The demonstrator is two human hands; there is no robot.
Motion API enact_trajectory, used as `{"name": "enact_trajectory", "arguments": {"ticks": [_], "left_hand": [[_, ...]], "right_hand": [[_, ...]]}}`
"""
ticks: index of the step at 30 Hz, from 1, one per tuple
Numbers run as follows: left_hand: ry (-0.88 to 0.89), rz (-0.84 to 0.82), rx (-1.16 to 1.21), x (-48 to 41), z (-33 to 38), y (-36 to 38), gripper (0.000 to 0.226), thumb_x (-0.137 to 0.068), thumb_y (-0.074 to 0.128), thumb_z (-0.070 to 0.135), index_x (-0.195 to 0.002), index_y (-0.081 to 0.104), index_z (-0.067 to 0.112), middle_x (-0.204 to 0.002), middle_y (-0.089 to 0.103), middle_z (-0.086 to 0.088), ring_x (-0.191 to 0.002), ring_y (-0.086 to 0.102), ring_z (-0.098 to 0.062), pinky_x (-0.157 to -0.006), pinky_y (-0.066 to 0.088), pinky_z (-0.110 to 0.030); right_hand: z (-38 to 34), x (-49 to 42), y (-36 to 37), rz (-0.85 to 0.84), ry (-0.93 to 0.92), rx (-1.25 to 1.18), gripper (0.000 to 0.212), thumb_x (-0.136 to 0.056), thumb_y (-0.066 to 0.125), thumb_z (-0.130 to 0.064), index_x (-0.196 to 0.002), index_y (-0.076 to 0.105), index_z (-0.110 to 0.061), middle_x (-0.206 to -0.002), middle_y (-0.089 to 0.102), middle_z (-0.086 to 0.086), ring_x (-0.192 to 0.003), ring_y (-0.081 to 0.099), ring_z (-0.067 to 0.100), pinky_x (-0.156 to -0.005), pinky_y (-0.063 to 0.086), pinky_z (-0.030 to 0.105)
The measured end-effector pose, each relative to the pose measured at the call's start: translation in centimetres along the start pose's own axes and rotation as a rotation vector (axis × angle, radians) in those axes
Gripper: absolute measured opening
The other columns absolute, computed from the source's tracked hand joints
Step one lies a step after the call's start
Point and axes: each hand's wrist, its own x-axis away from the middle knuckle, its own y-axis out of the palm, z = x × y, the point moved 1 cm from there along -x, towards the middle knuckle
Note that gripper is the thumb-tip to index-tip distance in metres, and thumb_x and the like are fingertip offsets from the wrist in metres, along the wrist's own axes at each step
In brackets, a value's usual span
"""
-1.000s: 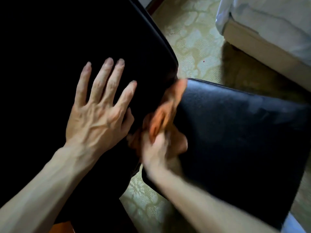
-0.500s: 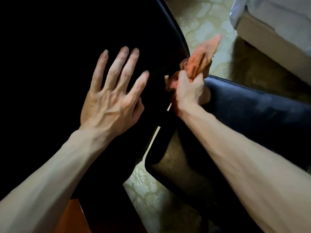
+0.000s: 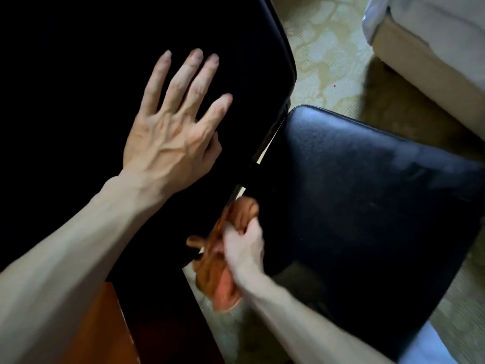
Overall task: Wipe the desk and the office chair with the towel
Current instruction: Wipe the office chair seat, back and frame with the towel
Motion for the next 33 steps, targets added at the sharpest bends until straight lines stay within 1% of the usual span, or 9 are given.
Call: {"name": "enact_trajectory", "arguments": {"ticks": [3,6,10,12,15,19,25,30,33], "left_hand": [[-0.029,0.027,0.081,1.0,0.3,-0.6,0.042,-0.098,0.042,0.027,-0.133,0.062,0.012,-0.166,0.031,-0.018,-0.156,0.023,-0.034,-0.128,0.011,-0.053],[-0.035,0.04,0.111,3.3,0.3,-0.8,0.039,-0.103,0.044,0.025,-0.13,0.065,0.008,-0.163,0.036,-0.019,-0.155,0.028,-0.035,-0.128,0.016,-0.052],[-0.094,0.06,0.12,5.1,0.3,-1.1,0.044,-0.107,0.034,0.028,-0.134,0.063,0.007,-0.163,0.036,-0.019,-0.154,0.028,-0.035,-0.128,0.018,-0.051],[-0.128,0.066,0.106,5.4,0.8,-0.9,0.044,-0.106,0.034,0.026,-0.135,0.062,0.008,-0.163,0.035,-0.018,-0.155,0.027,-0.035,-0.128,0.017,-0.05],[-0.113,0.036,0.057,5.5,1.0,-0.7,0.043,-0.103,0.037,0.021,-0.139,0.058,0.012,-0.166,0.03,-0.017,-0.156,0.023,-0.034,-0.129,0.013,-0.05],[-0.076,-0.014,0.007,6.2,0.9,-0.5,0.047,-0.1,0.037,0.02,-0.145,0.051,0.013,-0.169,0.023,-0.017,-0.158,0.017,-0.034,-0.128,0.01,-0.053],[-0.03,-0.054,0.055,6.5,1.2,-1.3,0.046,-0.099,0.038,0.019,-0.139,0.058,0.009,-0.166,0.03,-0.02,-0.157,0.022,-0.036,-0.128,0.013,-0.053],[0.115,-0.147,0.104,11.3,0.1,-3.3,0.048,-0.094,0.048,0.02,-0.139,0.06,0.004,-0.161,0.037,-0.024,-0.152,0.032,-0.039,-0.127,0.02,-0.054],[0.146,-0.162,0.048,15.2,-0.8,-4.2,0.052,-0.098,0.046,0.02,-0.146,0.053,0.002,-0.164,0.03,-0.024,-0.154,0.026,-0.039,-0.126,0.022,-0.055]], "right_hand": [[-6.8,-2.8,-3.1,0.208,-0.302,-0.145,0.019,-0.085,0.072,-0.035,-0.091,0.058,-0.023,-0.093,0.07,-0.001,-0.095,0.069,0.026,-0.081,0.048,0.027],[-15.8,-7.6,-5.9,0.373,-0.505,-0.212,0.053,-0.07,0.065,-0.041,-0.116,0.062,-0.015,-0.111,0.073,0.017,-0.103,0.07,0.036,-0.101,0.053,0.047],[-21.0,-12.2,-7.9,0.282,-0.519,-0.165,0.064,-0.066,0.056,-0.031,-0.125,0.057,-0.006,-0.103,0.069,0.022,-0.081,0.073,0.033,-0.08,0.063,0.048],[-19.8,-11.4,-6.8,0.258,-0.495,-0.114,0.058,-0.074,0.058,-0.031,-0.128,0.055,-0.01,-0.109,0.066,0.018,-0.092,0.072,0.031,-0.087,0.059,0.043],[-13.8,-8.8,-2.9,0.319,-0.455,0.021,0.072,-0.086,0.068,-0.028,-0.152,0.043,-0.01,-0.148,0.048,0.021,-0.135,0.05,0.038,-0.118,0.034,0.041],[-2.1,-0.5,4.9,0.082,-0.313,0.148,0.08,-0.085,0.066,-0.04,-0.154,0.037,-0.012,-0.158,0.032,0.022,-0.15,0.027,0.038,-0.124,0.022,0.045],[3.6,4.8,3.0,-0.089,-0.316,0.244,0.062,-0.068,0.055,-0.044,-0.126,0.051,-0.02,-0.126,0.051,0.006,-0.121,0.056,0.033,-0.103,0.045,0.034],[-3.9,0.0,-0.6,0.115,-0.503,0.124,0.051,-0.081,0.069,-0.027,-0.127,0.057,-0.007,-0.124,0.059,0.011,-0.119,0.06,0.034,-0.109,0.039,0.027],[-6.9,-2.8,0.5,0.145,-0.418,0.104,0.048,-0.083,0.065,-0.036,-0.126,0.058,-0.015,-0.124,0.065,0.014,-0.12,0.062,0.036,-0.11,0.045,0.045]]}}
